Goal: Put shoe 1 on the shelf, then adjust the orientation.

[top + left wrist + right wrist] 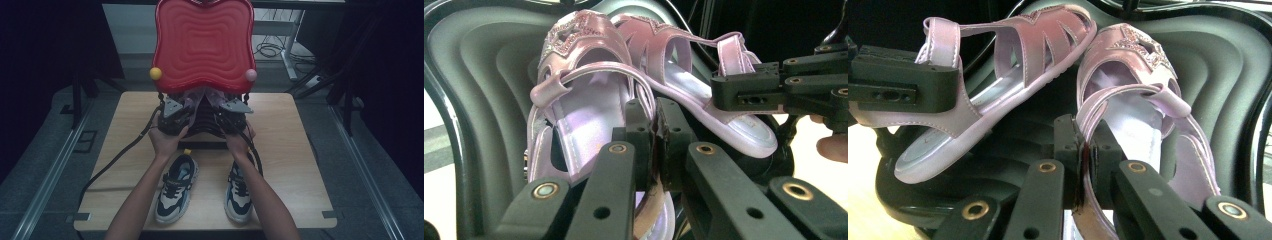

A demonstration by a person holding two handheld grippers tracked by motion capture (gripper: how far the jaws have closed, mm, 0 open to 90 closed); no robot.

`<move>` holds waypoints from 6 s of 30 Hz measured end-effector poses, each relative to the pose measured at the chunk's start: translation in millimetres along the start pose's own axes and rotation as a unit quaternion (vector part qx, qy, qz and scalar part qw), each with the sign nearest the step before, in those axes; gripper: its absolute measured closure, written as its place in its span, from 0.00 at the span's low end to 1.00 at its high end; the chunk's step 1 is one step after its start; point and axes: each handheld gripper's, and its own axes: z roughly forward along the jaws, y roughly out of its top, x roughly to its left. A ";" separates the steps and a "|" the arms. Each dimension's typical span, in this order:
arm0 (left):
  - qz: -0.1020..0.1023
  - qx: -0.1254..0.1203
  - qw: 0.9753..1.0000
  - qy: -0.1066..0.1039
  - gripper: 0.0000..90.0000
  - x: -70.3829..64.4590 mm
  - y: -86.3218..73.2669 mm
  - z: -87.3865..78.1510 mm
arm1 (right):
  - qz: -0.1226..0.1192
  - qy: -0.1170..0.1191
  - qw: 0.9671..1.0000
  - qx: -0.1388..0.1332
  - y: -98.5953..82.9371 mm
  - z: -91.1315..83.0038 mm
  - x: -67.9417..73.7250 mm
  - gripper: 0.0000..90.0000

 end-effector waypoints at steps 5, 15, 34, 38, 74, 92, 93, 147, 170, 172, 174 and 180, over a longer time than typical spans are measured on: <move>-0.008 -0.002 1.000 0.004 0.95 3.3 -7.9 4.6 | -0.008 -0.003 1.000 0.003 -2.7 2.7 1.6 0.95; 0.004 0.013 1.000 -0.003 0.94 -0.5 -19.5 10.5 | -0.025 0.014 0.999 0.042 -13.4 12.5 9.2 0.90; -0.027 0.010 0.999 -0.029 0.70 5.0 -15.2 -8.6 | 0.015 0.048 0.998 0.038 -6.7 -9.3 8.2 0.61; -0.021 0.013 0.999 -0.030 0.70 2.8 -14.9 -13.8 | 0.016 0.053 0.998 0.037 -5.8 -15.9 7.9 0.59; -0.054 0.036 0.996 -0.067 0.69 0.8 -43.9 -79.9 | 0.044 0.108 0.993 0.019 -29.4 -84.7 -11.1 0.59; -0.073 0.061 0.993 -0.072 0.66 0.6 -72.6 -104.2 | 0.039 0.115 0.992 0.028 -59.2 -124.7 -14.9 0.59; -0.072 0.064 0.993 -0.070 0.66 1.2 -73.8 -105.7 | 0.038 0.109 0.993 0.026 -60.9 -127.0 -15.1 0.59; -0.083 0.124 0.970 -0.191 0.73 -25.9 -93.0 -143.5 | 0.059 0.088 0.993 0.052 -99.7 -169.2 -30.7 0.57; -0.050 0.199 0.956 -0.208 0.97 -70.1 -118.8 -138.6 | 0.062 0.086 0.993 0.059 -102.5 -169.0 -29.2 0.57; -0.050 0.204 0.956 -0.207 0.98 -72.7 -121.2 -138.8 | 0.062 0.085 0.993 0.059 -103.3 -168.7 -29.3 0.57; -0.051 0.207 0.954 -0.209 0.99 -75.3 -123.5 -139.4 | 0.063 0.084 0.993 0.060 -103.8 -168.7 -29.3 0.57; -0.042 0.237 0.947 -0.213 0.99 -84.2 -134.9 -137.9 | 0.065 0.085 0.992 0.062 -104.4 -167.9 -28.8 0.57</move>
